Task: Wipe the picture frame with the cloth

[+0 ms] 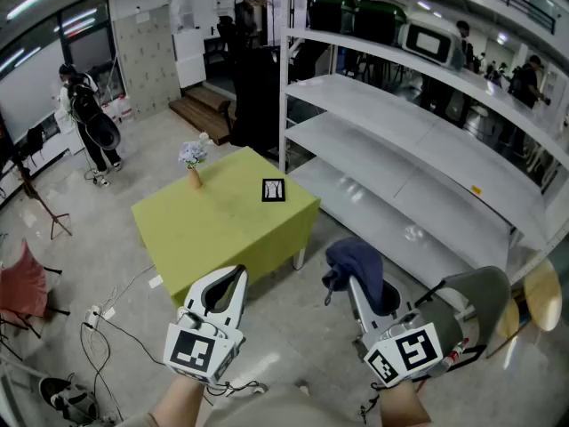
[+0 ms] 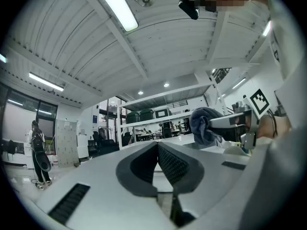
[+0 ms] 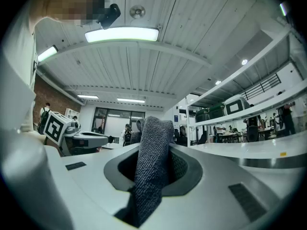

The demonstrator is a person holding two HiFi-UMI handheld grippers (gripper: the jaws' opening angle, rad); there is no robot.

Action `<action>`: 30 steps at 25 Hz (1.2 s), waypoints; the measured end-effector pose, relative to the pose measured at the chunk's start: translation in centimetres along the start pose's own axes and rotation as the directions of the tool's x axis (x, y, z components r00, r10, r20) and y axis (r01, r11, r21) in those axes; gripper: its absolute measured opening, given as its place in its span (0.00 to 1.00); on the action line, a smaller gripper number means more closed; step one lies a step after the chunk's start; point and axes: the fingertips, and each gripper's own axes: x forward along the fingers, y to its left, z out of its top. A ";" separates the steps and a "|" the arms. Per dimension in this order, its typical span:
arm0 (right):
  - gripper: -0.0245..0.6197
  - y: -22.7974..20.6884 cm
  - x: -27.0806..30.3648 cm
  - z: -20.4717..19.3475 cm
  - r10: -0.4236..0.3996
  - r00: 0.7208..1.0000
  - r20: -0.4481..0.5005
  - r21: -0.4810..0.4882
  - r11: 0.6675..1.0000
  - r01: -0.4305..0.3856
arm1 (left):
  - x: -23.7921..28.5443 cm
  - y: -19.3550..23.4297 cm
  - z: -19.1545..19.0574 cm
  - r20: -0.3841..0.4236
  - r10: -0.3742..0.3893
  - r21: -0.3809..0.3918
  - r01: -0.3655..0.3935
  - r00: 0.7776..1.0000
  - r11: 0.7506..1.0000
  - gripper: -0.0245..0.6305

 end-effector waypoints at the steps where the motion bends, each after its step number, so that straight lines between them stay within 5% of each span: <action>1: 0.16 -0.2 0.0 0.0 -0.004 1.000 0.007 0.014 1.000 0.003 | 0.1 -0.1 0.0 0.001 0.000 -0.001 0.000 1.000 1.000 0.05; 30: 0.17 -8.4 -2.4 -4.8 0.029 0.999 -0.029 0.069 0.997 -0.027 | 5.9 -7.4 -2.7 -0.023 0.007 0.022 -0.006 1.000 1.000 0.05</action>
